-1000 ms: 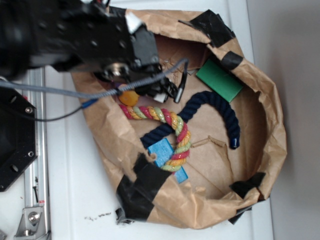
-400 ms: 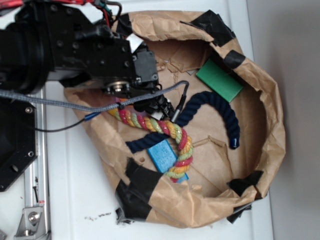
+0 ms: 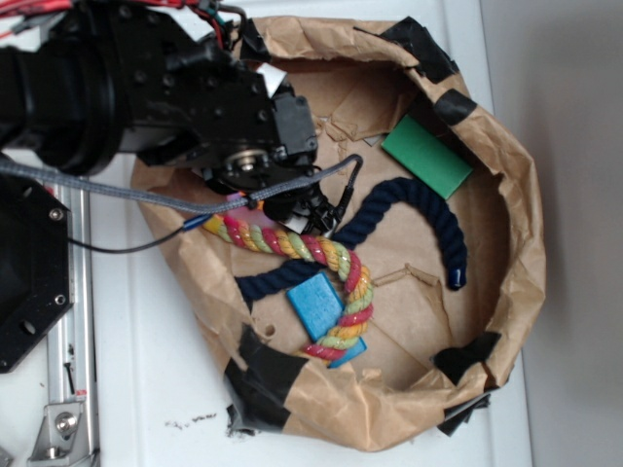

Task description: Grab the yellow duck.

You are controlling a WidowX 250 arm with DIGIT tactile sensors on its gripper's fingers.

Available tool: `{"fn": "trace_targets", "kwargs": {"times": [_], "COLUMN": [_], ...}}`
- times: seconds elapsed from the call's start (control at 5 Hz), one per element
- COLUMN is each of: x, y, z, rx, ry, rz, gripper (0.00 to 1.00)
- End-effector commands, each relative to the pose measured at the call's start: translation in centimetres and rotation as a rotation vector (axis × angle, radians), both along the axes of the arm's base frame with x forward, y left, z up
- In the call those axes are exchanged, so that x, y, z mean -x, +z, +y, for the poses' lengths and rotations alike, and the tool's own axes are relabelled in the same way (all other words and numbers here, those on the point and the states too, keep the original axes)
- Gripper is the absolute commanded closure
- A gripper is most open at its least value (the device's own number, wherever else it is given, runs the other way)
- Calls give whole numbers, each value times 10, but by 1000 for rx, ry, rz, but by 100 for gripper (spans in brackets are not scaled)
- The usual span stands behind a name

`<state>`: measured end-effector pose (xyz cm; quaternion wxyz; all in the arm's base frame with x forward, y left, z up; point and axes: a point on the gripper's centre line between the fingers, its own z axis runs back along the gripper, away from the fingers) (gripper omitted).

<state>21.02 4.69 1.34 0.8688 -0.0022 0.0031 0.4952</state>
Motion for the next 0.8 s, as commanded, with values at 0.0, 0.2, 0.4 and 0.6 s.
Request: {"fn": "trace_targets", "kwargs": {"times": [0.0,0.2,0.4,0.6], "x": [-23,-45,-51,-58], "y": [48,100,132,136], "z": [2,-5,-7,-11], "rx": [-55,-60,-102,-103], "ry": [-165,-341,-435,-537], "rz": [-148,-283,-319,-318], "gripper": [100,100,100,100]}}
